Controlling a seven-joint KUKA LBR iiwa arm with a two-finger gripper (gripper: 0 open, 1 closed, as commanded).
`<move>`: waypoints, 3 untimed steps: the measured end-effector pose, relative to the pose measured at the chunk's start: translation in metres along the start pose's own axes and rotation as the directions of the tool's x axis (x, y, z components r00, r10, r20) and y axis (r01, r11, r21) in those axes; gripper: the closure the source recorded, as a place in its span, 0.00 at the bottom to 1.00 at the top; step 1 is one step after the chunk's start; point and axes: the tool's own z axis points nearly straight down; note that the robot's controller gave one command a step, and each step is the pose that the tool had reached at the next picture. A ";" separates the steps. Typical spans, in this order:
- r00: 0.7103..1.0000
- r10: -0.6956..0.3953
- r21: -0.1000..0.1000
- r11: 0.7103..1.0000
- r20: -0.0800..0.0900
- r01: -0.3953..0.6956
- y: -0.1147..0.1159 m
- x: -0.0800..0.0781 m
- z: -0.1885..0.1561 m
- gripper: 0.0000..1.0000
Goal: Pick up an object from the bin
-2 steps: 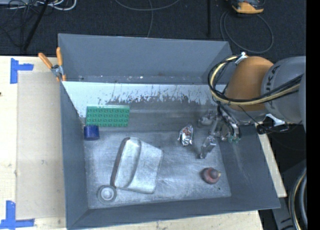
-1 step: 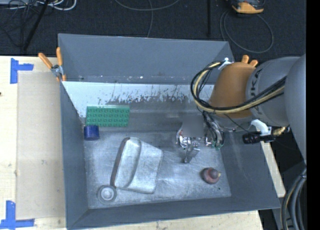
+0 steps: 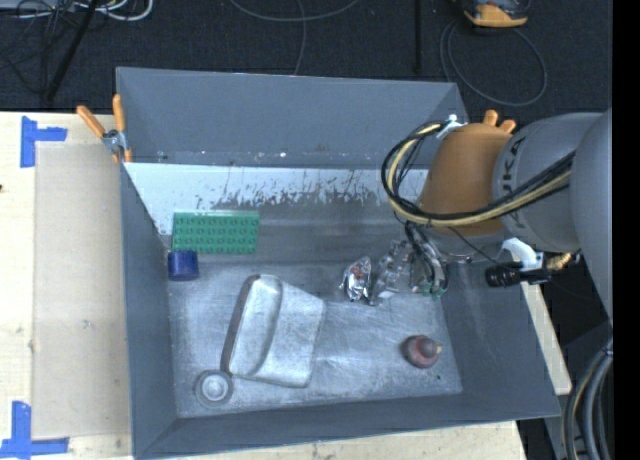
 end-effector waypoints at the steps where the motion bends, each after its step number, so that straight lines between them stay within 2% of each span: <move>1: 0.999 -0.045 -0.001 0.999 0.001 0.045 -0.002 0.001 -0.149 1.00; 2: 0.999 -0.047 0.001 0.999 -0.006 0.047 -0.002 0.003 -0.144 0.00; 3: 0.920 -0.391 -0.001 0.921 -0.003 0.391 0.029 -0.010 0.004 0.00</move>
Offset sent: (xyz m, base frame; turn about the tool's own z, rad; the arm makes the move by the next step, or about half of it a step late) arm -0.0050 -0.0019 0.1443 -0.0446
